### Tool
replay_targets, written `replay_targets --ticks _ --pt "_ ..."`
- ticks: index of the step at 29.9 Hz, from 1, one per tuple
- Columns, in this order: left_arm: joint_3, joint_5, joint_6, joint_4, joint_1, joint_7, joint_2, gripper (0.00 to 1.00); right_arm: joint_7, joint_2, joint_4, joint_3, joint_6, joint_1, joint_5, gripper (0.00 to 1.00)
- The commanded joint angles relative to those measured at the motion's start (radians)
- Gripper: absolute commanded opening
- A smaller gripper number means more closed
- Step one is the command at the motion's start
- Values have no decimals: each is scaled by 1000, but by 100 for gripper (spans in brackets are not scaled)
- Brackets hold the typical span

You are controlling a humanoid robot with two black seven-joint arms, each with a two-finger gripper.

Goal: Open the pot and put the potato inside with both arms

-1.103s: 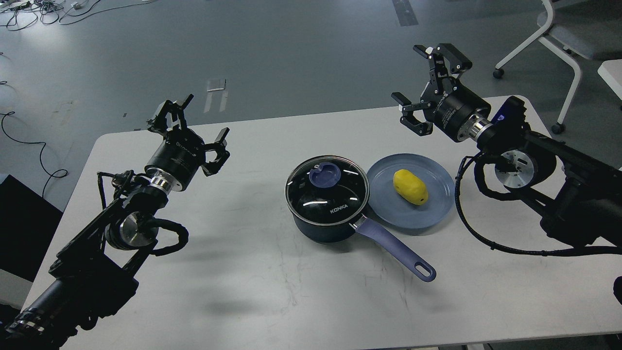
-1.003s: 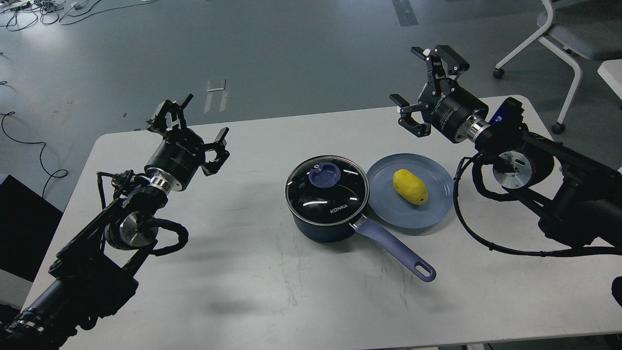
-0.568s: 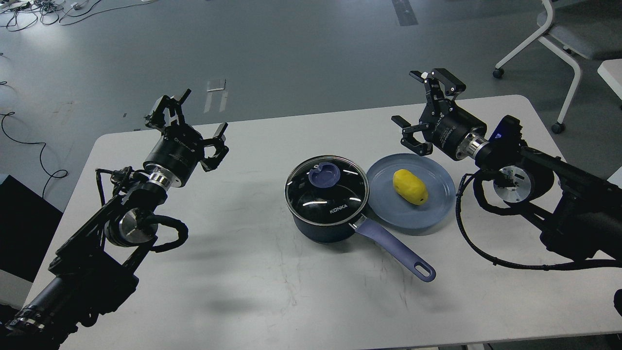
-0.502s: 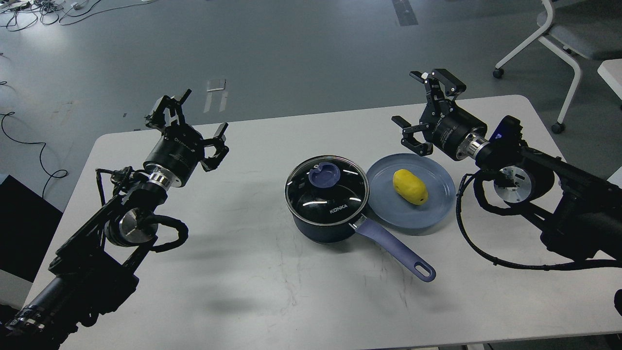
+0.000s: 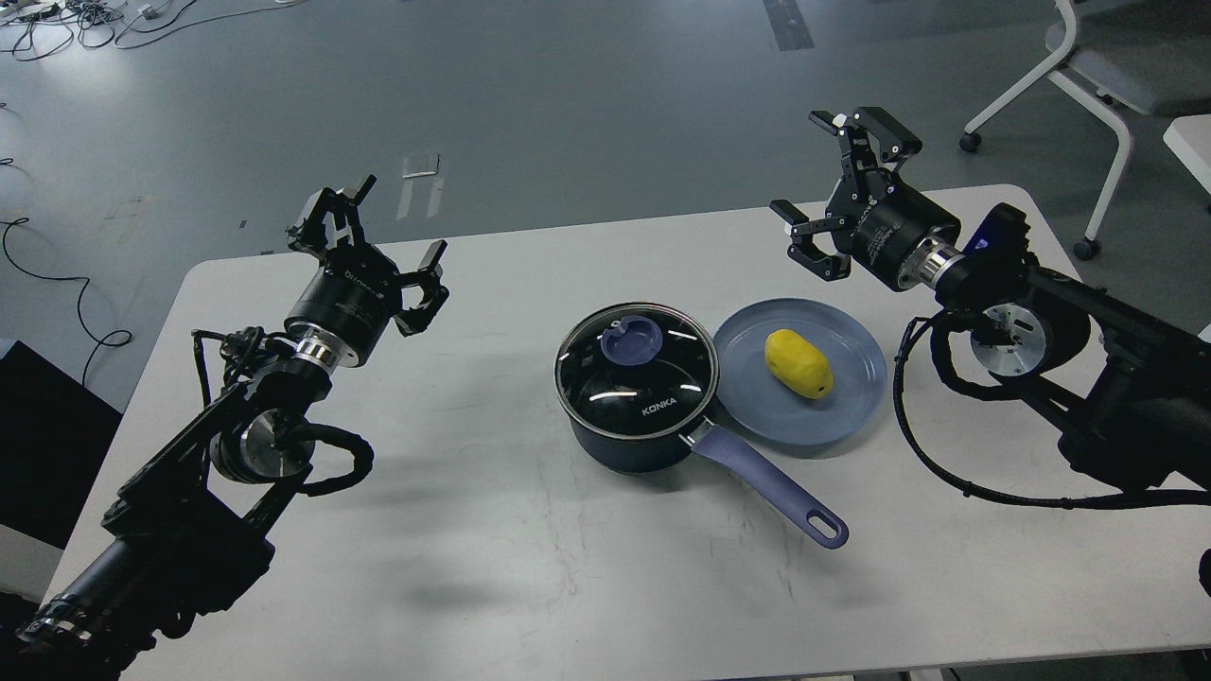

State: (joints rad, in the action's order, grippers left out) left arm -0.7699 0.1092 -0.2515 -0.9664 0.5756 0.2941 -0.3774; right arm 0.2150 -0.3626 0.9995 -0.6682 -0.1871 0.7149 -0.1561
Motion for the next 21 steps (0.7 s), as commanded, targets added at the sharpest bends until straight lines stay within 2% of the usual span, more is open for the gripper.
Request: replay_targets --ticks 1,4,10,15,18,21 --pt "4 1 3 0 3 -6 0 99 0 1 -4 4 0 12 0 100" --pt "6 3 8 0 23 -10 3 99 0 -1 -4 12 0 20 -2 100" --pt "98 3 72 3 78 -4 3 99 1 -4 -2 12 0 20 -2 100" --pt "106 1 75 6 87 -6 14 99 3 -15 -2 12 0 20 -2 100" --pt "106 15 77 8 87 8 15 99 4 -21 -2 10 0 18 -2 100" --pt "104 95 87 8 89 46 15 99 6 -24 -2 10 0 17 -2 100"
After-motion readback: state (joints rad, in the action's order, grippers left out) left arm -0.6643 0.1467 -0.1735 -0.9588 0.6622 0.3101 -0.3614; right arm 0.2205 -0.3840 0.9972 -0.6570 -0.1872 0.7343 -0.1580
